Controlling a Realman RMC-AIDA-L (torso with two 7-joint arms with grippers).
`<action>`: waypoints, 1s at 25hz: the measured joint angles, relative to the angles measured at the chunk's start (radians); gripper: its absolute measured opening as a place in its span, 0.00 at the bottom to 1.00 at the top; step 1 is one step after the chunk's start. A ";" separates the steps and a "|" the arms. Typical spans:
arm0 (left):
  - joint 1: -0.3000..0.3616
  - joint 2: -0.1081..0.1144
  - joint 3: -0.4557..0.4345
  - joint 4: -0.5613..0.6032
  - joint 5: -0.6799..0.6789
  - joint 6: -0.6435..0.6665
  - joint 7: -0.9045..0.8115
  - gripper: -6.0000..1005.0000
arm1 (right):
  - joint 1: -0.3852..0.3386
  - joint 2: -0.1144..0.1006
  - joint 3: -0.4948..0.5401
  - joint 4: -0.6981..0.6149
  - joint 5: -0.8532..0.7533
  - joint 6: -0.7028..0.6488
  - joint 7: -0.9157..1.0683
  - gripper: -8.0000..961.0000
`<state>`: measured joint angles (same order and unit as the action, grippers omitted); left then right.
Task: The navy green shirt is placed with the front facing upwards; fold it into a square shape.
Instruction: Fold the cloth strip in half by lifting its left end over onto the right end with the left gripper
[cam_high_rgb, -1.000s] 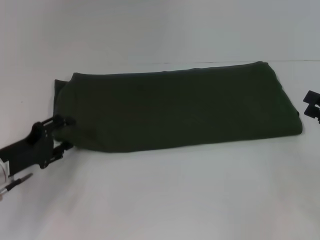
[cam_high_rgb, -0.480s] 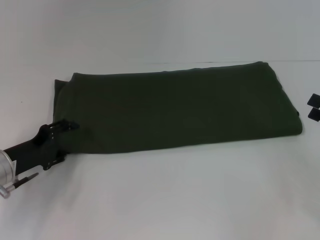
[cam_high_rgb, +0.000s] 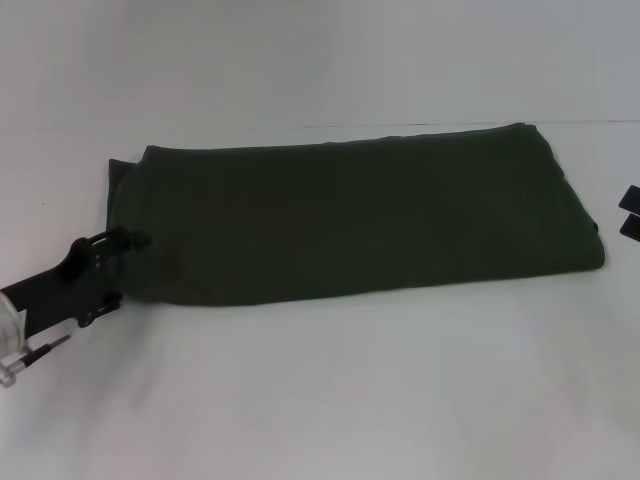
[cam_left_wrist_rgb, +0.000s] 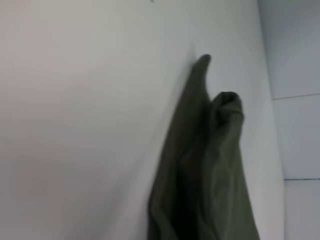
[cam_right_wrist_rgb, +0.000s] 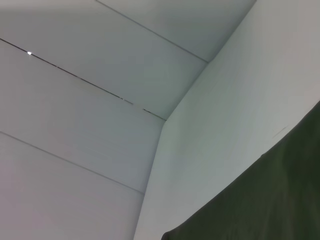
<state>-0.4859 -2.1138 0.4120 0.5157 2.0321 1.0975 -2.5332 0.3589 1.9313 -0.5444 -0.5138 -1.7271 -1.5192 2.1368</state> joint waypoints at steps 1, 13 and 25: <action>-0.003 -0.002 0.000 0.000 -0.007 0.001 0.011 0.72 | 0.000 0.000 0.001 0.000 0.000 0.001 0.000 0.71; -0.010 -0.004 0.008 -0.044 -0.021 -0.038 0.044 0.72 | -0.004 0.001 0.027 0.000 -0.003 -0.002 0.000 0.71; -0.029 -0.005 0.022 -0.027 -0.017 -0.053 0.068 0.67 | -0.005 0.003 0.027 0.000 -0.003 -0.001 0.000 0.71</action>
<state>-0.5149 -2.1190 0.4344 0.4886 2.0151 1.0447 -2.4656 0.3540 1.9342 -0.5169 -0.5139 -1.7302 -1.5204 2.1372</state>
